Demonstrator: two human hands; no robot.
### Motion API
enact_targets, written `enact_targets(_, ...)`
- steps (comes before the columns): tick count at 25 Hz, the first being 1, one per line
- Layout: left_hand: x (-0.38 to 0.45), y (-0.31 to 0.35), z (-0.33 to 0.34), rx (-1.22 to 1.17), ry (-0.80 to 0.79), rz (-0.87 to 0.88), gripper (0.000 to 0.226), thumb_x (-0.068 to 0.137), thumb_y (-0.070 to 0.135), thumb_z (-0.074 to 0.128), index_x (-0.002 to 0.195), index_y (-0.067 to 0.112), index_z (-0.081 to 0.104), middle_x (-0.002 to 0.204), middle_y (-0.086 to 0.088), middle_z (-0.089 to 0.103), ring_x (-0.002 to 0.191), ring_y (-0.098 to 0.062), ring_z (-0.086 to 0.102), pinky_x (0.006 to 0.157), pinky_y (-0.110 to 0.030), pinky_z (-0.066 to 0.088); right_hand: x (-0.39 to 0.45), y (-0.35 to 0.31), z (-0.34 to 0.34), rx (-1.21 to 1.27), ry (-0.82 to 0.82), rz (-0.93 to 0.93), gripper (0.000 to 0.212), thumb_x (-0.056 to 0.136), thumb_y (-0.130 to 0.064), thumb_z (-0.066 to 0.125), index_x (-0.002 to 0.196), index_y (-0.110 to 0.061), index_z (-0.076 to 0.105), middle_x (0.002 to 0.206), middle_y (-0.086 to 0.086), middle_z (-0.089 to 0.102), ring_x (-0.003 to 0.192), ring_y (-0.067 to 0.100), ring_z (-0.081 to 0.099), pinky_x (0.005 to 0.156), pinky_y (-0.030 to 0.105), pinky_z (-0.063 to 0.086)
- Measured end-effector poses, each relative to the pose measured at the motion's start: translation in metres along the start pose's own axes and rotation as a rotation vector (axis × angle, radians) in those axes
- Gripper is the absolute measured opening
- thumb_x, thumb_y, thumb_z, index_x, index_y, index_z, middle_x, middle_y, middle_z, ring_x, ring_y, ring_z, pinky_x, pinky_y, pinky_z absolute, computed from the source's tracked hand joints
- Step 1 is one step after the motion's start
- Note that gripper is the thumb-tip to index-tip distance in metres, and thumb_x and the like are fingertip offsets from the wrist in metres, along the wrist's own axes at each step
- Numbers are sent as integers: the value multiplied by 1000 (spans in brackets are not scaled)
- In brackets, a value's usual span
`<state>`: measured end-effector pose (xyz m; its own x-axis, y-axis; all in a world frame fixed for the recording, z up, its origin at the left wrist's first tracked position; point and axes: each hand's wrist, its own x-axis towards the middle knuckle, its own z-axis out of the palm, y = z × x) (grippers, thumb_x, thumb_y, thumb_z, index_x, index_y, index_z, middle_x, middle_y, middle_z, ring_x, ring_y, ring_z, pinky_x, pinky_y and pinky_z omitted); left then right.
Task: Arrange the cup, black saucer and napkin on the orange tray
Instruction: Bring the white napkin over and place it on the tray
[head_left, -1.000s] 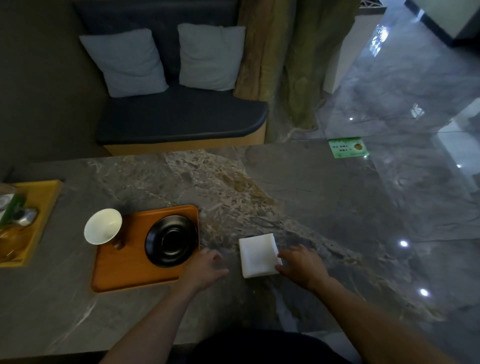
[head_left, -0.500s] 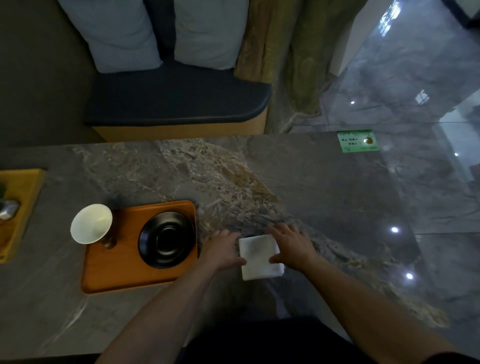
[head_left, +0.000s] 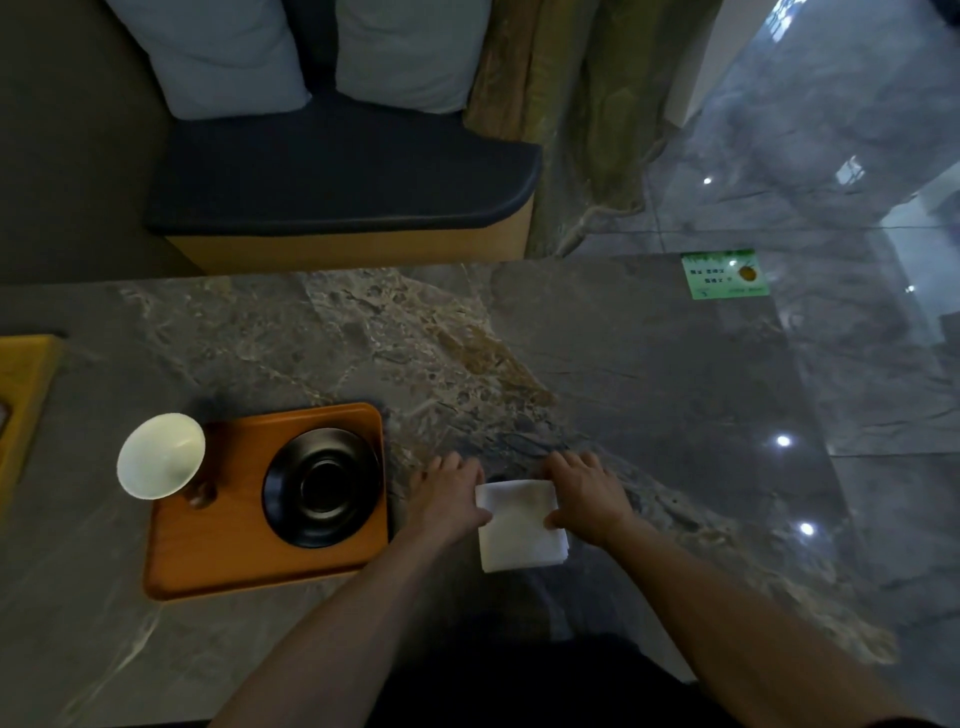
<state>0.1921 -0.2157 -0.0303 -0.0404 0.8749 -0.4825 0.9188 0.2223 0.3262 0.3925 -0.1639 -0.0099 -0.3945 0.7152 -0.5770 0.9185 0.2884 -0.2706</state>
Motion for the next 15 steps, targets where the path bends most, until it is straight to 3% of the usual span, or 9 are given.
enact_targets(3,0,4,-1,-77,-6,-12,34,72,35,74,95,31,49,101,6,52,102,-17,47,83,-36,45,-1,1,0,133,-54,21,45,77,-26,70,114,-24,44,120,6,59,107,25,52,85,44,50)
enact_targets(8,-3,-1,-3,-471,-103,-102,30,74,24,77,92,31,54,92,6,60,85,-10,58,65,-26,50,-7,4,0,429,-119,67,41,77,-18,72,111,-21,48,113,5,60,102,22,58,87,41,53)
enact_targets(11,-10,-8,-6,-712,-174,-122,29,74,17,79,91,28,58,95,5,63,90,-12,61,69,-23,49,-19,3,-2,618,-102,59,29,78,-19,73,98,-25,53,106,2,59,95,16,57,78,32,51)
enact_targets(15,-34,-20,-12,-1075,-242,-102,19,76,17,78,92,23,69,97,0,68,95,-18,64,75,-29,51,-45,-6,-8,859,-59,-18,19,80,-16,73,88,-19,57,95,6,62,89,21,61,79,40,54)
